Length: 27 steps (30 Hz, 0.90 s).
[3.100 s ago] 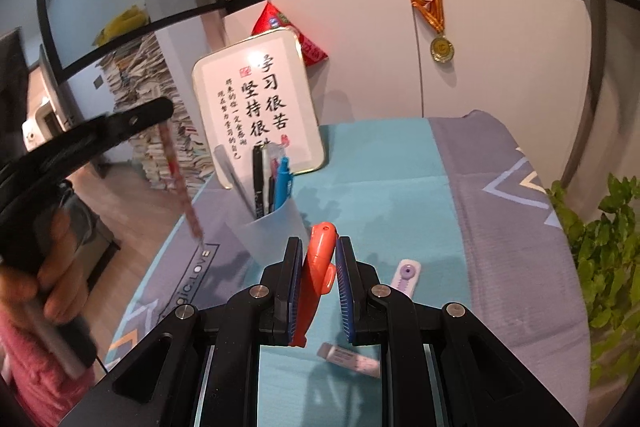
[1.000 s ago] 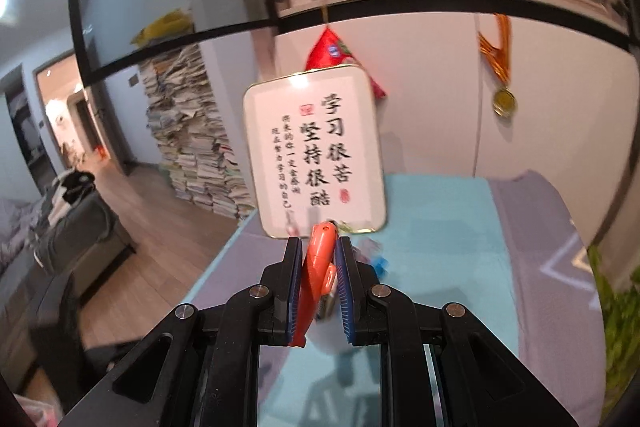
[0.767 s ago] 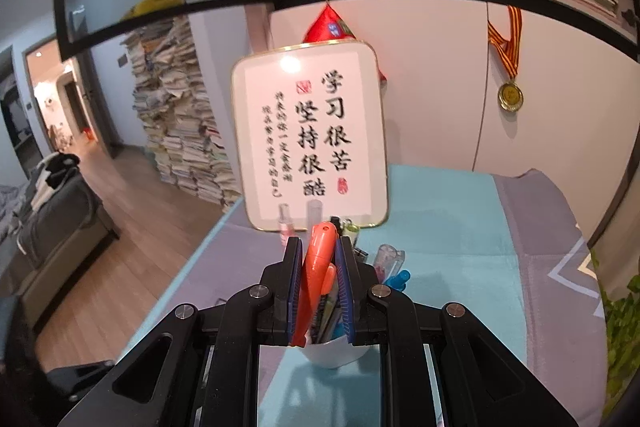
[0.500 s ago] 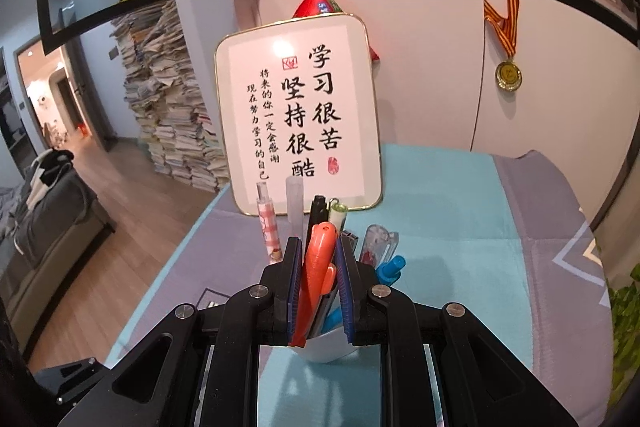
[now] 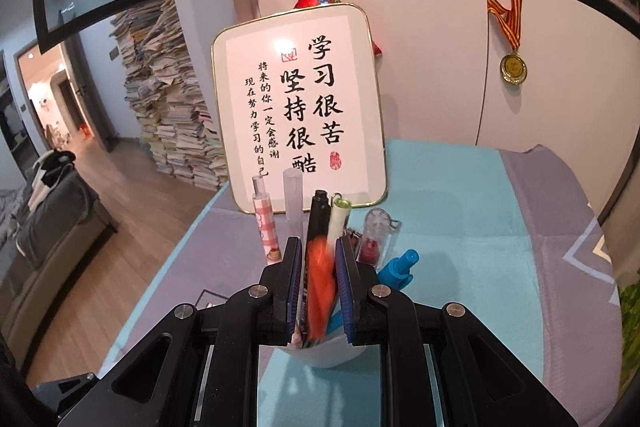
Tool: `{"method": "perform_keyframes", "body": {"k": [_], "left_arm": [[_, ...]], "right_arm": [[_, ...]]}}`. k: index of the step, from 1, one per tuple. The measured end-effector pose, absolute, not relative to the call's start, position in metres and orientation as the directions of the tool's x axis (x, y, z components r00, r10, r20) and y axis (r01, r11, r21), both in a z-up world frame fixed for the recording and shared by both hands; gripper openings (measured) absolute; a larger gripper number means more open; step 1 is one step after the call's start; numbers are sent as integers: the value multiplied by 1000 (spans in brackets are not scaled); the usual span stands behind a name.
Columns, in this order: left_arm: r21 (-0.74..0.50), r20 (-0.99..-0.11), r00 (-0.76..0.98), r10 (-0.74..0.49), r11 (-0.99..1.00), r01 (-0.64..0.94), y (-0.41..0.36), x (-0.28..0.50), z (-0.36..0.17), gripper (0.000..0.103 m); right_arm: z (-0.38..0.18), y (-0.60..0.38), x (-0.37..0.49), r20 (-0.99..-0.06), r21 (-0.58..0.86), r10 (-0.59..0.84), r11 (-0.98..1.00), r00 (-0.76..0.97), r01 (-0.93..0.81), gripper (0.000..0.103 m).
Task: Organize stationery
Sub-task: 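Lower the orange highlighter into the cup and open the right gripper, then grasp the white eraser with the left gripper while the right grasps the purple correction tape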
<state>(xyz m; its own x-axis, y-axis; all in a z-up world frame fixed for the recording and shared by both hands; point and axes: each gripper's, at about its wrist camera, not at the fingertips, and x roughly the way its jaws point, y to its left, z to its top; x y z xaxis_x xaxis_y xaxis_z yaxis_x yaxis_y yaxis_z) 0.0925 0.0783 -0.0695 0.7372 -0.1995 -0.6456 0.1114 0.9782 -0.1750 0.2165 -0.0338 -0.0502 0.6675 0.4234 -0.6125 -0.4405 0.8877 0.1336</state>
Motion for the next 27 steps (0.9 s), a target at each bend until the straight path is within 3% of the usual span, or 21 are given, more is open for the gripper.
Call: {"method": "perform_keyframes", "body": {"k": [8,12,19,27], "left_arm": [[-170,-655,726,-211,977,131,70,91,-71,35],[-164,-657,722,-218,976,146,63,89,-71,42],[-152,-672,699,-244,969,193,39,90,-75,44],[-104,-703,661,-265,956,273,-3,94,-84,44]], "right_arm": [[-43,-54,204,-606,178,451,880,656,-440,18],[-40,-81,189,-602,162,423,895,678,-415,18],[-62,-148,181,-673,141,313,944,670,-299,18],[-101,-176,184,-756,155,284,953,590,-261,18]]}}
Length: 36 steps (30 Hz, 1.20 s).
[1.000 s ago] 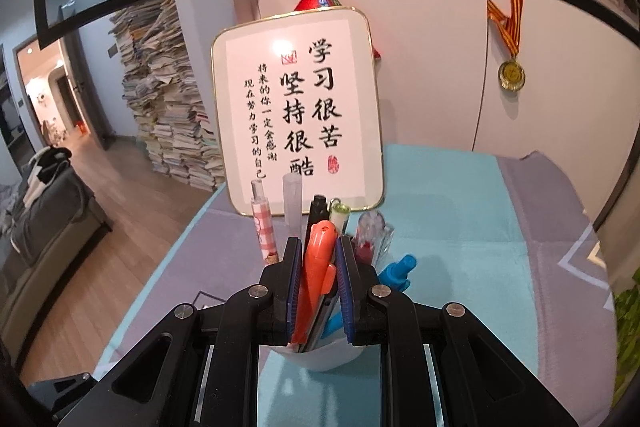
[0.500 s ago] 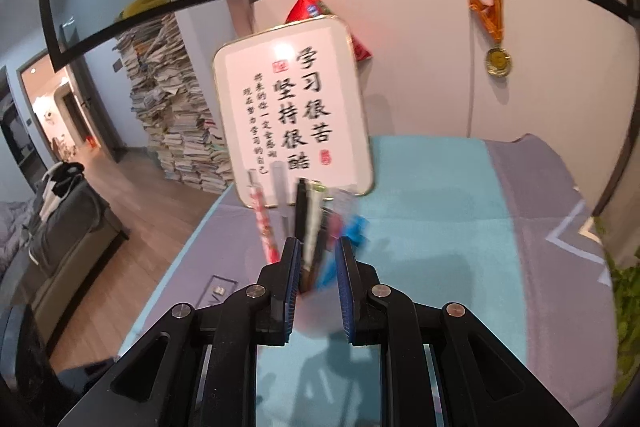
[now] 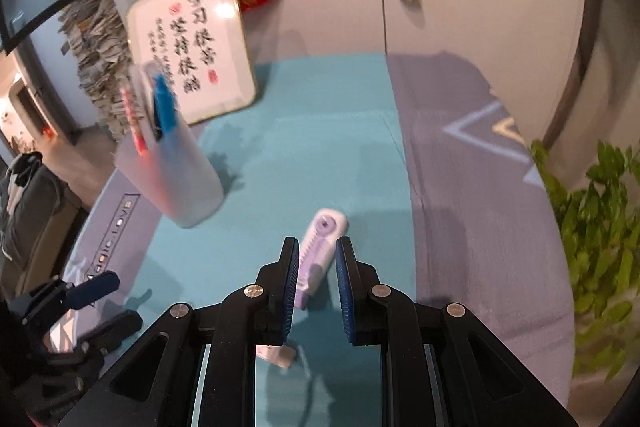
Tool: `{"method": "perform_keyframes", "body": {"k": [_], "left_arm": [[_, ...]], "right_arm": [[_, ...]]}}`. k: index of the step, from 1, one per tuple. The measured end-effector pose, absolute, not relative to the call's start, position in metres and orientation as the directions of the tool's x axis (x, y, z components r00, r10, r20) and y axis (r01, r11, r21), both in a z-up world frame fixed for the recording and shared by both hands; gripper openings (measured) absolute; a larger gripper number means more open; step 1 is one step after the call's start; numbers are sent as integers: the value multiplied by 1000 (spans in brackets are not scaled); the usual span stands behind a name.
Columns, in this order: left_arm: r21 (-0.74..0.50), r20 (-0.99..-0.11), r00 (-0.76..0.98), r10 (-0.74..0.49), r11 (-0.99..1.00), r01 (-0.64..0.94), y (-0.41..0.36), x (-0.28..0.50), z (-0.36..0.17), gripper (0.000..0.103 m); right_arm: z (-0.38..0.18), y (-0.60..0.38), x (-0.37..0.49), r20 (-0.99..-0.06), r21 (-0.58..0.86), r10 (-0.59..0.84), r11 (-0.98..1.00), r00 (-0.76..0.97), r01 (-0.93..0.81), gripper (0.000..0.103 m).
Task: Organize stationery
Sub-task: 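Grasp the white eraser with the left gripper while the right grasps the purple correction tape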
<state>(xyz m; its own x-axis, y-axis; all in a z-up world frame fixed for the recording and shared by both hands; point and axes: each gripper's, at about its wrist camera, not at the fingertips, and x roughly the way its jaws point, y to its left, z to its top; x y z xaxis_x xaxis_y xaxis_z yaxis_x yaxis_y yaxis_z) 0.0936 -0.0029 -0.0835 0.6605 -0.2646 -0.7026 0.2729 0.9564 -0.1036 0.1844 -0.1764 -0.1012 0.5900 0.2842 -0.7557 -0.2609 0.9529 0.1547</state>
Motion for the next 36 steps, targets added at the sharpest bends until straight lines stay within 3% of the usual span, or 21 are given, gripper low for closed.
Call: {"method": "perform_keyframes", "body": {"k": [4,12,14,16,29,33,36], "left_arm": [[-53,-710,647,-277,938,343,-24,94,-87,52],[165,-722,625,-298,803,573,-83,110,-97,52],[199,-738,612,-284,776,599,-92,116,-102,48],[196,-753,590,-291,757,623,-94,122,-106,32],[128,-806,487,-336,705,698,-98,134,-113,31],[119,-806,489,-334,718,686,-95,135,-108,15],[79,-782,513,-354,761,644,-83,132,-99,14]], "right_arm": [[-103,-185,185,-748,183,303,949,591,-255,19],[-111,-211,180,-736,242,322,947,595,-213,20],[-112,-218,179,-735,250,318,948,598,-196,20],[-112,-225,178,-735,250,309,951,604,-182,20],[-112,-234,176,-734,259,303,952,608,-161,21],[-111,-233,176,-736,255,299,954,607,-160,21],[-110,-231,178,-736,254,297,954,608,-159,21]]}}
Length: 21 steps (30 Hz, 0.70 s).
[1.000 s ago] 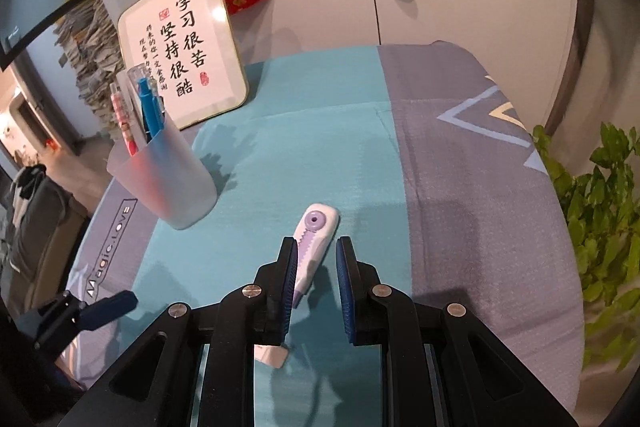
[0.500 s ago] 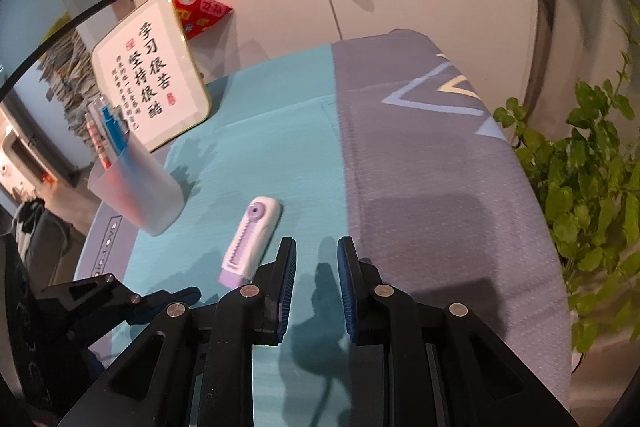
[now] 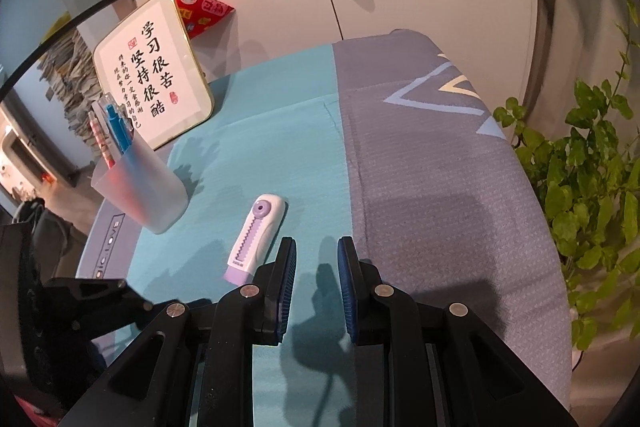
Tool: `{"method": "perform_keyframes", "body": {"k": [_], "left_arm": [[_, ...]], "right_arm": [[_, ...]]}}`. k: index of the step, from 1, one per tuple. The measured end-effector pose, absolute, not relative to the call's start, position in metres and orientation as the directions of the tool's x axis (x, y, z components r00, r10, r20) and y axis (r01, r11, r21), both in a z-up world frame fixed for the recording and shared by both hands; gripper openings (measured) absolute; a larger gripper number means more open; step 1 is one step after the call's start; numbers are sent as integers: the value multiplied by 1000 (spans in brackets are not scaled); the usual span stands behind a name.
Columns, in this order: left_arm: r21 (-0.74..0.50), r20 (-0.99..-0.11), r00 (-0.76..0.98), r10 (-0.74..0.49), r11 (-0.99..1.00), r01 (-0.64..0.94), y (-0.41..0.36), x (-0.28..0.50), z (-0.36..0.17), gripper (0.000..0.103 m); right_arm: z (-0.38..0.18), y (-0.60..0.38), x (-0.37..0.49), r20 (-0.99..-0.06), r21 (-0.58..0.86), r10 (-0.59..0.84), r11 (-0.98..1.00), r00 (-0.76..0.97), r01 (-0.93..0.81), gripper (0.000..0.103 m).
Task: Organize stationery
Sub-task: 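Grasp the white eraser with the left gripper while the right grasps the purple correction tape, then drop the eraser into the cup with the left gripper while the right lifts the correction tape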
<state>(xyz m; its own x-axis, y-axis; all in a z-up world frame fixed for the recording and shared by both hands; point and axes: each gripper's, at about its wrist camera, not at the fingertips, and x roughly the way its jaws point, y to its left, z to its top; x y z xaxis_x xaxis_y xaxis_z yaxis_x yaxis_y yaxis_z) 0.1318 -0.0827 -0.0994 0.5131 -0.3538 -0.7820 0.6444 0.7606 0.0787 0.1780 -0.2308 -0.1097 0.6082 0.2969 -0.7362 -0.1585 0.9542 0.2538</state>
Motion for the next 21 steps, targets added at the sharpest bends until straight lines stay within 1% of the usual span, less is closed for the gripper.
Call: {"method": "perform_keyframes", "body": {"k": [5,7,9,10,13,15,20,21], "left_arm": [[-36,-736,549,-396,832,553,-46,120,-80,14],[-74,-725,565,-395,860,506,-31,115,-76,13],[-92,-714,590,-378,885,456,-20,112,-74,13],[-107,-708,602,-370,898,426,-12,110,-73,13],[-156,-694,618,-371,914,374,6,105,-70,13],[-172,-686,626,-370,919,355,14,102,-68,13],[-198,-662,646,-381,919,340,26,94,-62,13],[-200,-659,647,-384,918,341,26,95,-62,13]], "right_arm": [[-106,-216,189,-746,258,313,950,588,-179,21],[-108,-208,199,-762,265,318,948,564,-177,23],[-111,-199,209,-780,268,309,951,544,-156,43],[-112,-193,215,-787,272,307,951,536,-146,45],[-117,-178,230,-816,247,281,960,506,-134,45],[-122,-166,239,-846,194,222,975,485,-109,45],[-135,-153,252,-884,156,177,984,432,-84,45],[-137,-153,253,-887,150,169,986,430,-78,44]]}}
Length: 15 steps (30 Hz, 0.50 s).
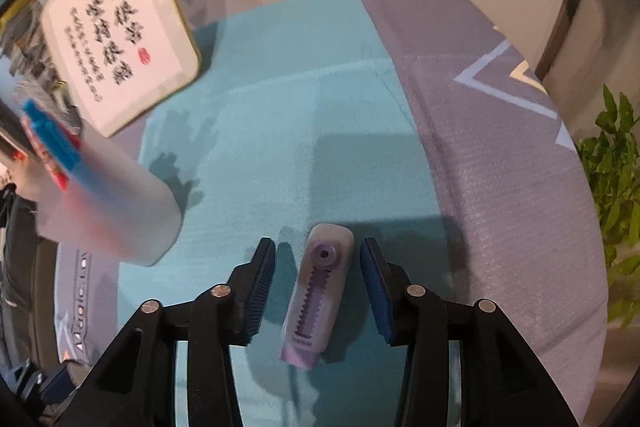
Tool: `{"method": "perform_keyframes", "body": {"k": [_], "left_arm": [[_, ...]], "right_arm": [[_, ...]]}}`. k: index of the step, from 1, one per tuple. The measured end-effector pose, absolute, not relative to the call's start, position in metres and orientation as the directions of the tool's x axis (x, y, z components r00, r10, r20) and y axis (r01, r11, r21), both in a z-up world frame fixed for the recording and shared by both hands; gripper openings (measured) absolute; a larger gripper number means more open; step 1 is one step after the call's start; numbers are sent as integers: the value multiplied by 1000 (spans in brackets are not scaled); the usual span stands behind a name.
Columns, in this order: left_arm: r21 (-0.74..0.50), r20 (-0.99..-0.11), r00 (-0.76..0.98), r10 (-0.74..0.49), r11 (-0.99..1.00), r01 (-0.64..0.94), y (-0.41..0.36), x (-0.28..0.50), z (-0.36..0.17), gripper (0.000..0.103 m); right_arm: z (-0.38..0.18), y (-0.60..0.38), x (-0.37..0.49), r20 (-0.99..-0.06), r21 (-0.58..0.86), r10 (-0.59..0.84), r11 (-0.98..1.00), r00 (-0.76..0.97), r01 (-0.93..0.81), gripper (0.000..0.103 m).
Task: Organize stationery
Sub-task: 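Drop the eraser into the cup with the left gripper while the right lifts the correction tape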
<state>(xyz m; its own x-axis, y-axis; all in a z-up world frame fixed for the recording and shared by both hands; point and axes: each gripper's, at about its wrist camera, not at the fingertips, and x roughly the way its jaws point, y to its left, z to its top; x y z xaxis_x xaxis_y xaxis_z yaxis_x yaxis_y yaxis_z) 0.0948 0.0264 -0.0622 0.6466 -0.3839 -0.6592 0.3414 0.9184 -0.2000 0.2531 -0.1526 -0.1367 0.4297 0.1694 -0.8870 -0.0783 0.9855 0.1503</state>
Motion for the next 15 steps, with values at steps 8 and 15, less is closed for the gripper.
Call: {"method": "perform_keyframes", "body": {"k": [8,15], "left_arm": [[-214,-651,650,-392,916,339,33,95,-62,13],[-232,-638,664,-390,920,317,41,96,-56,13]], "right_arm": [[-130,-151,247,-868,157,189,982,459,-108,28],[-82,-150,206,-756,182,258,966,601,-186,27]]}}
